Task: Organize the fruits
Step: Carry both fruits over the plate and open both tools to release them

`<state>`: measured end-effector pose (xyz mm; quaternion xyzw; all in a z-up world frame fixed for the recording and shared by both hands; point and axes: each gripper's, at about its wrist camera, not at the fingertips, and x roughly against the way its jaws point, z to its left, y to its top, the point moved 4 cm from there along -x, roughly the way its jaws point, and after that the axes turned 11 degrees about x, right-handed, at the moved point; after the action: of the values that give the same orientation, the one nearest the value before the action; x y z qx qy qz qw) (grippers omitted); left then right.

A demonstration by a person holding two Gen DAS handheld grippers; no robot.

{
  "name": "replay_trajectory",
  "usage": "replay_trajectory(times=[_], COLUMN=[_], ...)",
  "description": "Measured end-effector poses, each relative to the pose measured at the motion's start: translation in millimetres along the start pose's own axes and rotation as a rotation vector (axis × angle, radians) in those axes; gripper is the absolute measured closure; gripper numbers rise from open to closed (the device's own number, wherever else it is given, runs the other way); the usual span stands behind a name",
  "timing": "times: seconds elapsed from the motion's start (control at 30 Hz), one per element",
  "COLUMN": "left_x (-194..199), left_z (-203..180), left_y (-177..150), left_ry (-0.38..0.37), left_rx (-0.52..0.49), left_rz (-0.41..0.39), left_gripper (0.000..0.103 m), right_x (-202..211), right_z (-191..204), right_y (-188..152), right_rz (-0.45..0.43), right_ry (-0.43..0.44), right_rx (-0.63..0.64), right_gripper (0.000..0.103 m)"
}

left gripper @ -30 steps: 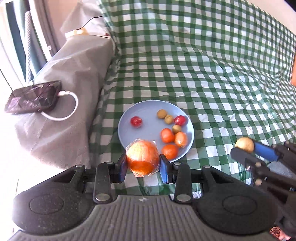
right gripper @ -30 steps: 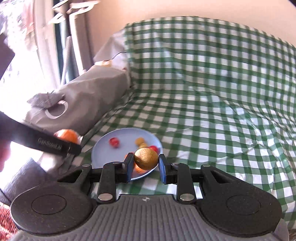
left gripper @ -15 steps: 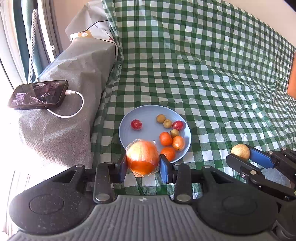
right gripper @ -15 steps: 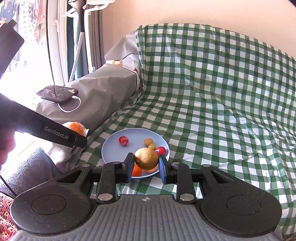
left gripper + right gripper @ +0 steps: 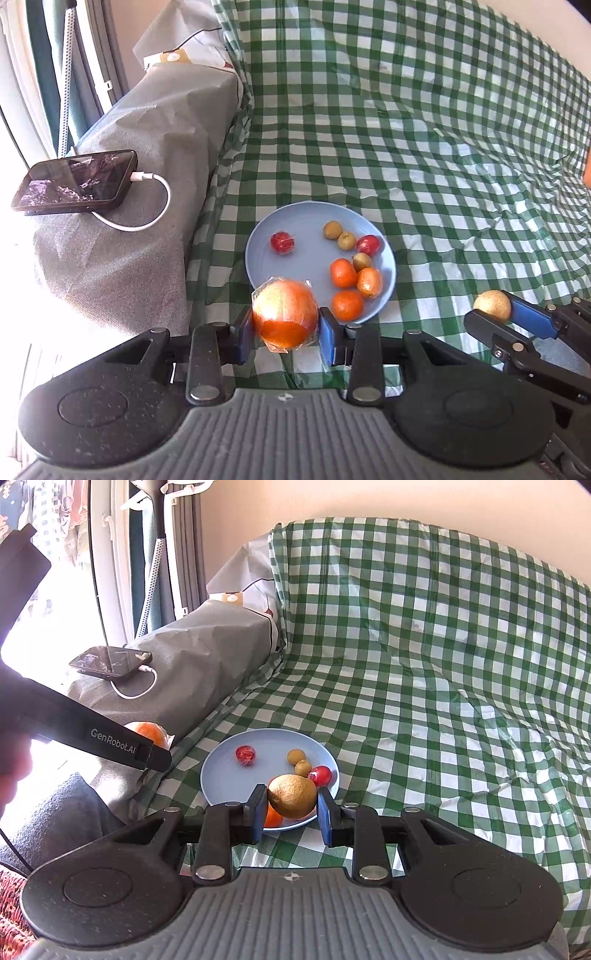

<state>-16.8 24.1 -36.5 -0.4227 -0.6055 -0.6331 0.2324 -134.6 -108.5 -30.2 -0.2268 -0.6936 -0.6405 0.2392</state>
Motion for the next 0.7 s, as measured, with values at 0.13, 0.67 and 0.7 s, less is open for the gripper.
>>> replay_trajectory(times=[0.13,0.67,0.7], left_x=[-19,-121,-125], left_z=[2,-1,-1], left_y=[10,46,47], left_ry=[0.021,0.093,0.098], left_rx=[0.003,-0.053,-0.052], left_rz=[0.024,0.112,0.117], left_gripper=[0.063,0.063,0.063], right_x=[-15,-143,-149], right_z=[-2,-6,-6], right_y=[1,5,5], right_rz=[0.021,0.186,0.193], right_ry=[0.002,0.042,0.044], right_rx=[0.003,0.011,0.015], right_gripper=[0.073,0.073,0.073])
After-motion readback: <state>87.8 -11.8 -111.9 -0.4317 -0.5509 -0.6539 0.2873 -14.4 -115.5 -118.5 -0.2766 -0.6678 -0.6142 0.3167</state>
